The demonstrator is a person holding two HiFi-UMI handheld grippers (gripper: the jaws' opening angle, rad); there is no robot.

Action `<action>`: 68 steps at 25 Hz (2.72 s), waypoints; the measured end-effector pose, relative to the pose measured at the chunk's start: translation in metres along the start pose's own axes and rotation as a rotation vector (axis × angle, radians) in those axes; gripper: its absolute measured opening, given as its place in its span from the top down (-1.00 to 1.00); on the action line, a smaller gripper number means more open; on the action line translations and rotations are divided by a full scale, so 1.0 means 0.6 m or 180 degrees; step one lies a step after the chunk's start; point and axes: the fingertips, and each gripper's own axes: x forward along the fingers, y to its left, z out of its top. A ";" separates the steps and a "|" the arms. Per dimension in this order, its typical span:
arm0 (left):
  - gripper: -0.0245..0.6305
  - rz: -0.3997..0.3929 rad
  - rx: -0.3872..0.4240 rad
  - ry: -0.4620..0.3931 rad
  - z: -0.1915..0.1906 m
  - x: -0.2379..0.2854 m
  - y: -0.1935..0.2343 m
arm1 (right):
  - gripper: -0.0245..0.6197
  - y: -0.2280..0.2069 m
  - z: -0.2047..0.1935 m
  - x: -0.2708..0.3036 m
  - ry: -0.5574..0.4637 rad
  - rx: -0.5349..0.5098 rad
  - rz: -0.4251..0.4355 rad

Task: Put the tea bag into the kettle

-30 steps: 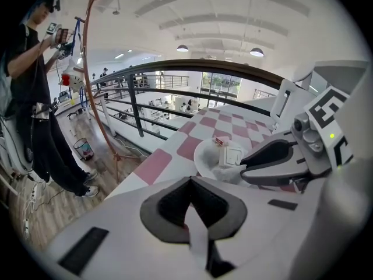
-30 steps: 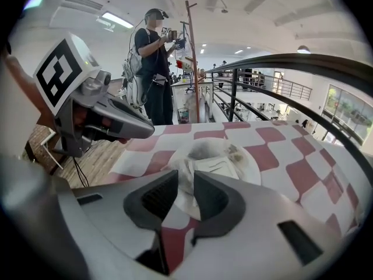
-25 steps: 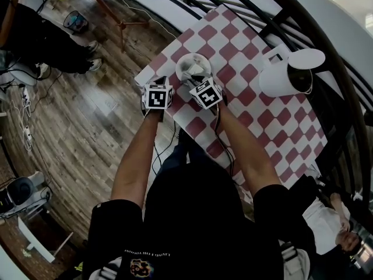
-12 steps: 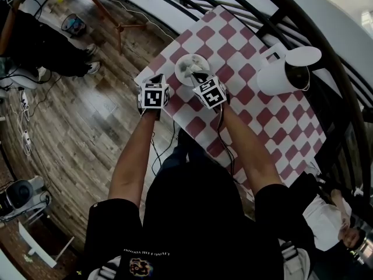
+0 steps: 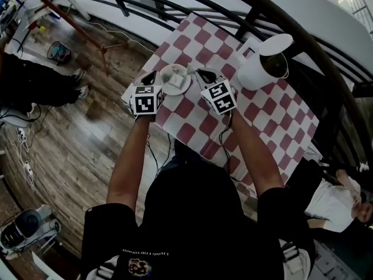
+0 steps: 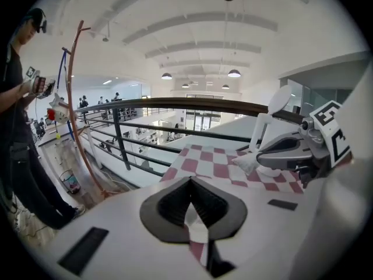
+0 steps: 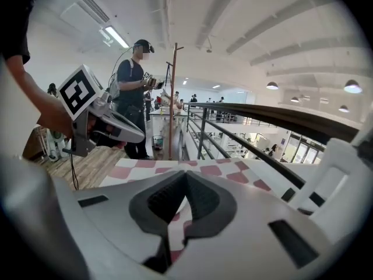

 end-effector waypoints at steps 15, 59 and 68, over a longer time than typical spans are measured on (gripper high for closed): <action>0.92 -0.1001 0.0797 -0.0570 0.204 0.043 -0.316 | 0.88 -0.176 0.037 -0.263 -0.0507 0.0191 -0.1094; 0.92 -0.1648 0.1031 -0.0900 0.318 0.062 -0.490 | 0.80 -0.384 0.186 -0.450 -0.1013 0.0245 -0.2097; 0.92 -0.1624 0.1001 -0.0912 0.312 0.065 -0.478 | 0.86 -0.385 0.155 -0.421 -0.0714 0.0325 -0.1983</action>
